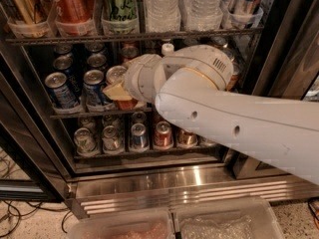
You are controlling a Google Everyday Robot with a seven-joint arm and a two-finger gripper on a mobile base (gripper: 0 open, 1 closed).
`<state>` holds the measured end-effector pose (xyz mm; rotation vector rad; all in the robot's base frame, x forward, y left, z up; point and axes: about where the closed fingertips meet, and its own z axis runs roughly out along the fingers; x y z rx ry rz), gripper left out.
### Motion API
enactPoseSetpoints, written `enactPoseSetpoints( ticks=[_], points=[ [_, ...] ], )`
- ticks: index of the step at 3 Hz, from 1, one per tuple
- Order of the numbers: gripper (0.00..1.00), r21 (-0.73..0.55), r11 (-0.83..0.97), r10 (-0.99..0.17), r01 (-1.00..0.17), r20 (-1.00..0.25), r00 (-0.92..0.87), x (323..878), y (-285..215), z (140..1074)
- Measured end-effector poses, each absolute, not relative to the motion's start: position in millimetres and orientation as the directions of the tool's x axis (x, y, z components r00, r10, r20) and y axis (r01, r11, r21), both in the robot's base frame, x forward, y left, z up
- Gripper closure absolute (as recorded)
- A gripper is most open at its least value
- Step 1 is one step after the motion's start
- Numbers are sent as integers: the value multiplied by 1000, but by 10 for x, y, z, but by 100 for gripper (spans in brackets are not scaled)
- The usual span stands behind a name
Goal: Pick coke can from middle shelf of fridge
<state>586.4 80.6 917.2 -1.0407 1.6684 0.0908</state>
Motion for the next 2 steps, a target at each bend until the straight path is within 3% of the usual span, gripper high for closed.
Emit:
enactPoseSetpoints(
  ticks=[2],
  points=[
    [100,-374,620,-536,-690,-844,-24,5668,938,9156]
  ],
)
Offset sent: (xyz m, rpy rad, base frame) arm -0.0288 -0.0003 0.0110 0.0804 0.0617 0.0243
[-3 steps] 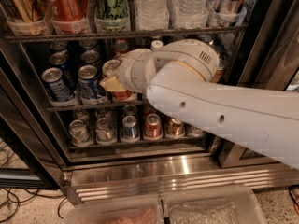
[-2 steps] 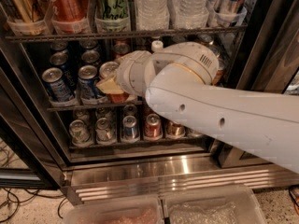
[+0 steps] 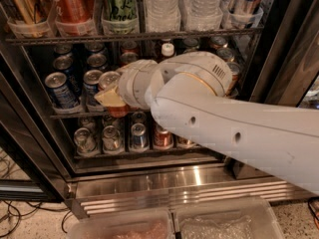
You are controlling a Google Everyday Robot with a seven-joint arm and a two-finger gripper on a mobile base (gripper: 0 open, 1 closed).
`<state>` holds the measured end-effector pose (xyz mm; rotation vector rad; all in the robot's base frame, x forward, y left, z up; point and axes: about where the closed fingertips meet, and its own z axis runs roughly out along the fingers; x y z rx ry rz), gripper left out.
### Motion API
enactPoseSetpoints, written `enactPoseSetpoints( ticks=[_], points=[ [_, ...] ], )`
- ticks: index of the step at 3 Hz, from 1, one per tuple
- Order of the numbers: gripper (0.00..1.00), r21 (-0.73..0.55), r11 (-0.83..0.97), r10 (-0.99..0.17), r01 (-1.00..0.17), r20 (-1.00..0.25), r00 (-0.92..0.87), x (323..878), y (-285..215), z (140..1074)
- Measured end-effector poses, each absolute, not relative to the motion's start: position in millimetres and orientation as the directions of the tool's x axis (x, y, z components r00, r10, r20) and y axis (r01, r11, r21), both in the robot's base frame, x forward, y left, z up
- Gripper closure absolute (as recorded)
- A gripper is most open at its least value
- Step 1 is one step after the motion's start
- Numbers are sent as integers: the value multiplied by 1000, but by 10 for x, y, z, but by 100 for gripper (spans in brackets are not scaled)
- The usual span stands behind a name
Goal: Pick coke can from middle shelf of fridge
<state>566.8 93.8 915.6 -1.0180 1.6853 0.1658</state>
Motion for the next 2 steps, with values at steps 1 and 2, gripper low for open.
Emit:
enactPoseSetpoints(
  ticks=[1,2],
  points=[
    [100,-346,620,-529,-704,-847,-50,5489,961,9097],
    [100,-323,622,-533,-714,-842,-83,5335,904,9042]
  ],
)
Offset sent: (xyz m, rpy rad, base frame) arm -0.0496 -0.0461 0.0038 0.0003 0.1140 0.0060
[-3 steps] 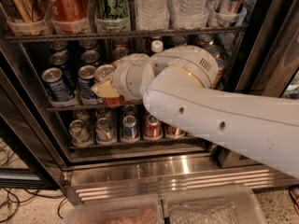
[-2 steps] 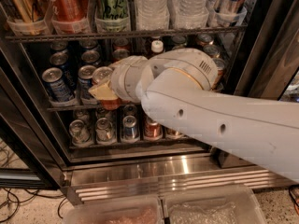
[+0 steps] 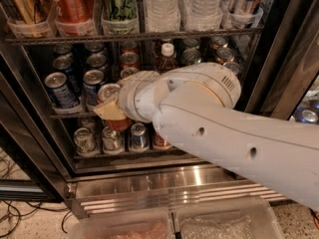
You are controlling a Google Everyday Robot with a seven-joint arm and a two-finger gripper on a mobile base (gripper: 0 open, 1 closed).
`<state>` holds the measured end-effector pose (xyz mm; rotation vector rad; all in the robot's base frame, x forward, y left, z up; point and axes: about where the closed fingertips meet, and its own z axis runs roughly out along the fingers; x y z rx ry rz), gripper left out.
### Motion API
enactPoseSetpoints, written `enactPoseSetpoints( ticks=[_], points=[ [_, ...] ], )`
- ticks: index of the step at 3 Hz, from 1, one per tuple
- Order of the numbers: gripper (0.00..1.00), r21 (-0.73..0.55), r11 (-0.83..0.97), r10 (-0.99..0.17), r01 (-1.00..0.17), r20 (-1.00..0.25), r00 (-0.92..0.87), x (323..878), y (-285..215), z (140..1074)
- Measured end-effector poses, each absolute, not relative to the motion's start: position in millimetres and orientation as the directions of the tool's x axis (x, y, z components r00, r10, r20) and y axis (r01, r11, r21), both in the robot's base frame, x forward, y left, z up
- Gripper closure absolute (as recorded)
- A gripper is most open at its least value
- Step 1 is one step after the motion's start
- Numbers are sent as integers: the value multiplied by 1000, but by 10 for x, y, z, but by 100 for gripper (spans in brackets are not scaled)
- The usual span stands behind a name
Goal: Pick coke can from middle shelf of fridge
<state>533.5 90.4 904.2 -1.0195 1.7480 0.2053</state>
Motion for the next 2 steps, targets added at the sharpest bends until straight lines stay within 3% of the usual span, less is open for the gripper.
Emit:
enactPoseSetpoints(
  ticks=[2],
  points=[
    [100,-268,609,-535,-747,-834,-137,5083,612,9028]
  ],
)
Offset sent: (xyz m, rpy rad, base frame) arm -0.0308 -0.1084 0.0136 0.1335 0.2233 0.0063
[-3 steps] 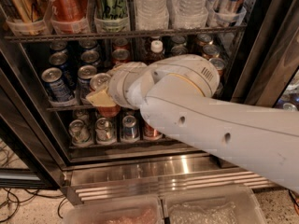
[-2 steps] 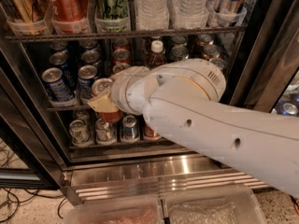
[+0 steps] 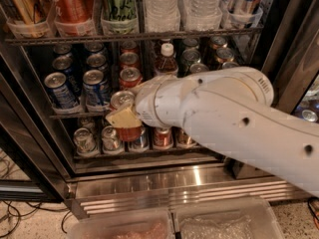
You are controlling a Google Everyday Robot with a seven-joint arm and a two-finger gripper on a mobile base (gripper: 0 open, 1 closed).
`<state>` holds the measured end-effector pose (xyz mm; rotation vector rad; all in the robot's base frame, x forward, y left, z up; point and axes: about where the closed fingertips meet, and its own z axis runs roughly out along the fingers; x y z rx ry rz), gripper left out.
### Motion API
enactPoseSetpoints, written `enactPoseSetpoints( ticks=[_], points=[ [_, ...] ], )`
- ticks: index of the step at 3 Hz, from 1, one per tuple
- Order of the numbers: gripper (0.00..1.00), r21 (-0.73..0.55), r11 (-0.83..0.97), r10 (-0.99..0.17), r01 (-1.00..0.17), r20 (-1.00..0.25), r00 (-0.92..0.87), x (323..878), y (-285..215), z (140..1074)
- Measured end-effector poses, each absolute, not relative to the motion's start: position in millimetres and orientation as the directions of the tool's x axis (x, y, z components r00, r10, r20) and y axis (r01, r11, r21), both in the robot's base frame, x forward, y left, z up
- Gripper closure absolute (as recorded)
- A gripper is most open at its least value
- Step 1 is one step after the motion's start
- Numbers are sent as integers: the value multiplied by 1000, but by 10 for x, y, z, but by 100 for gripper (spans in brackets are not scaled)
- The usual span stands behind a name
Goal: Pick coke can from middle shelf of fridge
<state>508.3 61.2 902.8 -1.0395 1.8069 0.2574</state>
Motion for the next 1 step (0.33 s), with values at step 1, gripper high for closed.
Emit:
enactPoseSetpoints(
  ticks=[1],
  points=[
    [100,-163,629,-477,-760,-854,-211,4971,307,9057]
  ],
)
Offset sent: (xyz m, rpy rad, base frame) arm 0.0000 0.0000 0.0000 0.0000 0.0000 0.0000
